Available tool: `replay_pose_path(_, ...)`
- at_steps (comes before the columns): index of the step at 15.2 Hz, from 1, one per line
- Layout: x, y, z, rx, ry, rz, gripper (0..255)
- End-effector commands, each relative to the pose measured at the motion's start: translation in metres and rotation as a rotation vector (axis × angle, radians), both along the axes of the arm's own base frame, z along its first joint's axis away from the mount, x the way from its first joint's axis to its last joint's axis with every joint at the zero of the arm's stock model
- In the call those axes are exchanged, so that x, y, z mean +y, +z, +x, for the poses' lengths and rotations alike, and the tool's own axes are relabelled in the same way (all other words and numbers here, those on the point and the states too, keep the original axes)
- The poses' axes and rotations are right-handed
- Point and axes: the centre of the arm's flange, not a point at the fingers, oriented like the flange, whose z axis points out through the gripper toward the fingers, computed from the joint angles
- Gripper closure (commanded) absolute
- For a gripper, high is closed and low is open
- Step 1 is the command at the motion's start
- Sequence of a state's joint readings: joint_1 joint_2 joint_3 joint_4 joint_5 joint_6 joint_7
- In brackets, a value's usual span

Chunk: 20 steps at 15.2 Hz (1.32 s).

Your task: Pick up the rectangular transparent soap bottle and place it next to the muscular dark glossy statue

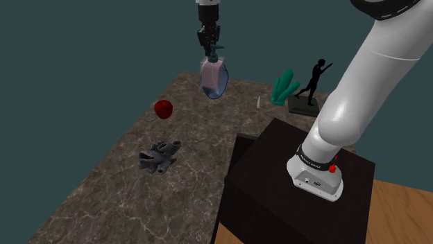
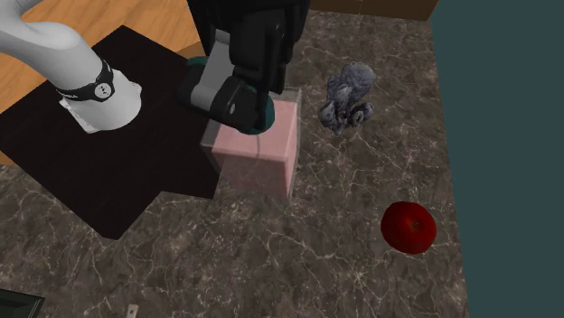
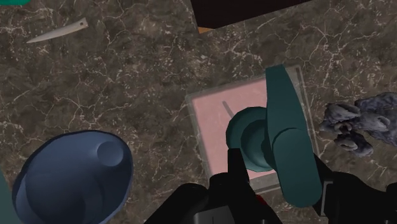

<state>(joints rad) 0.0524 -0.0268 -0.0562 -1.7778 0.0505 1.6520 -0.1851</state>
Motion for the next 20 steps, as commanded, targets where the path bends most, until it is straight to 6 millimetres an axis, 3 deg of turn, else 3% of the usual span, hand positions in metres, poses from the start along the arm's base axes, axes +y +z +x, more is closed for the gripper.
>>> replay_pose_path(1,0.000,0.010,0.000,0.000,0.000,0.000,255)
replay_pose_path(20,0.000,0.111,0.000,0.000,0.000,0.000,255)
